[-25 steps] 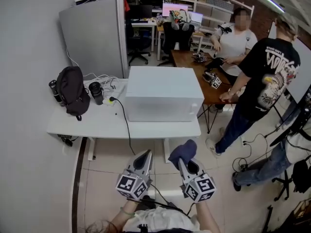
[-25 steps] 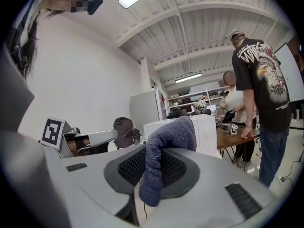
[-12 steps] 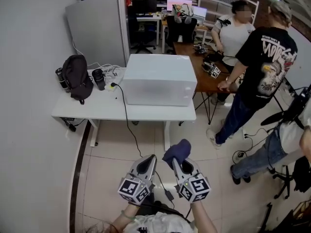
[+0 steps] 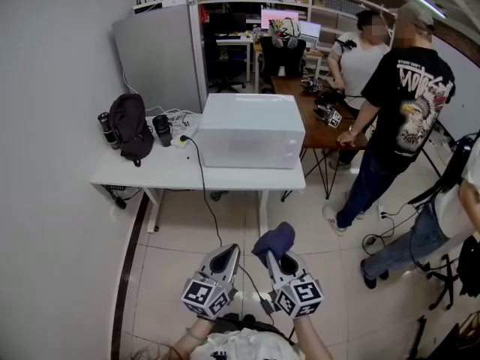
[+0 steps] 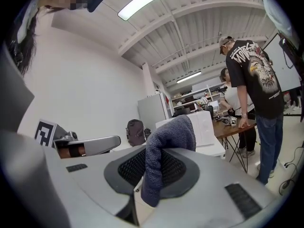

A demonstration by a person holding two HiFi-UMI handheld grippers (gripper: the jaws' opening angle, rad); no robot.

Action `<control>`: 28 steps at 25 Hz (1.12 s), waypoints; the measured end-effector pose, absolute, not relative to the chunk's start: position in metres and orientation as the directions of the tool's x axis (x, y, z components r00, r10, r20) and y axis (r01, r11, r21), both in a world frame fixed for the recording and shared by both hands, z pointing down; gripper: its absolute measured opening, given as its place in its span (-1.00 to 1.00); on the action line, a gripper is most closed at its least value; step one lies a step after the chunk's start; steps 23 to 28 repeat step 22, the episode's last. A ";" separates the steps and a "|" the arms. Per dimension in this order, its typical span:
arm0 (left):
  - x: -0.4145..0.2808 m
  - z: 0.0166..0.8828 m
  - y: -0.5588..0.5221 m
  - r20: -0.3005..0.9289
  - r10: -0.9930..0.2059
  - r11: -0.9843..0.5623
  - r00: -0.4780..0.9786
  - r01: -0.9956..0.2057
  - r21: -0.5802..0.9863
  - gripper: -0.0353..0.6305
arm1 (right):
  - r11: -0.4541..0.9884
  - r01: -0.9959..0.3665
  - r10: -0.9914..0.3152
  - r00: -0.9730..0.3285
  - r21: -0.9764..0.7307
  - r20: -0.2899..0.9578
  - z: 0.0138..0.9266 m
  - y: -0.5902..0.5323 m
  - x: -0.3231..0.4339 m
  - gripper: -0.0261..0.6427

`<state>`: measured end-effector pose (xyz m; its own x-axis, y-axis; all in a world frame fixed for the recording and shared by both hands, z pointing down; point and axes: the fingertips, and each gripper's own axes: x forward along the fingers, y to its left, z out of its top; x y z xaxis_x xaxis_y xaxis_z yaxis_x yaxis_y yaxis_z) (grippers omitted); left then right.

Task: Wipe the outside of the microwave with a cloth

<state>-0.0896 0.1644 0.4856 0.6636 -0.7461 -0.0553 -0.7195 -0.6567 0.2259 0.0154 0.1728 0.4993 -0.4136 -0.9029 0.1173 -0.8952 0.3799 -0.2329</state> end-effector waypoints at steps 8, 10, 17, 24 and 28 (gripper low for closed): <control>-0.107 0.487 0.172 -0.053 -0.766 -0.633 0.641 -0.737 0.237 -0.94 | 0.403 -0.886 -0.891 -0.437 -0.228 0.122 0.498 0.179 -0.003 -0.73; -0.111 0.487 0.173 -0.052 -0.767 -0.632 0.639 -0.740 0.232 -0.94 | 0.406 -0.885 -0.890 -0.440 -0.227 0.121 0.497 0.179 -0.006 -0.73; -0.115 0.486 0.172 -0.047 -0.771 -0.626 0.635 -0.742 0.238 -0.94 | 0.413 -0.883 -0.884 -0.447 -0.223 0.135 0.502 0.177 -0.012 -0.73; -0.113 0.489 0.168 -0.050 -0.766 -0.633 0.640 -0.739 0.231 -0.94 | 0.406 -0.887 -0.889 -0.440 -0.222 0.131 0.501 0.173 -0.009 -0.73; -0.113 0.489 0.168 -0.050 -0.766 -0.633 0.640 -0.739 0.231 -0.94 | 0.406 -0.887 -0.889 -0.440 -0.222 0.131 0.501 0.173 -0.009 -0.73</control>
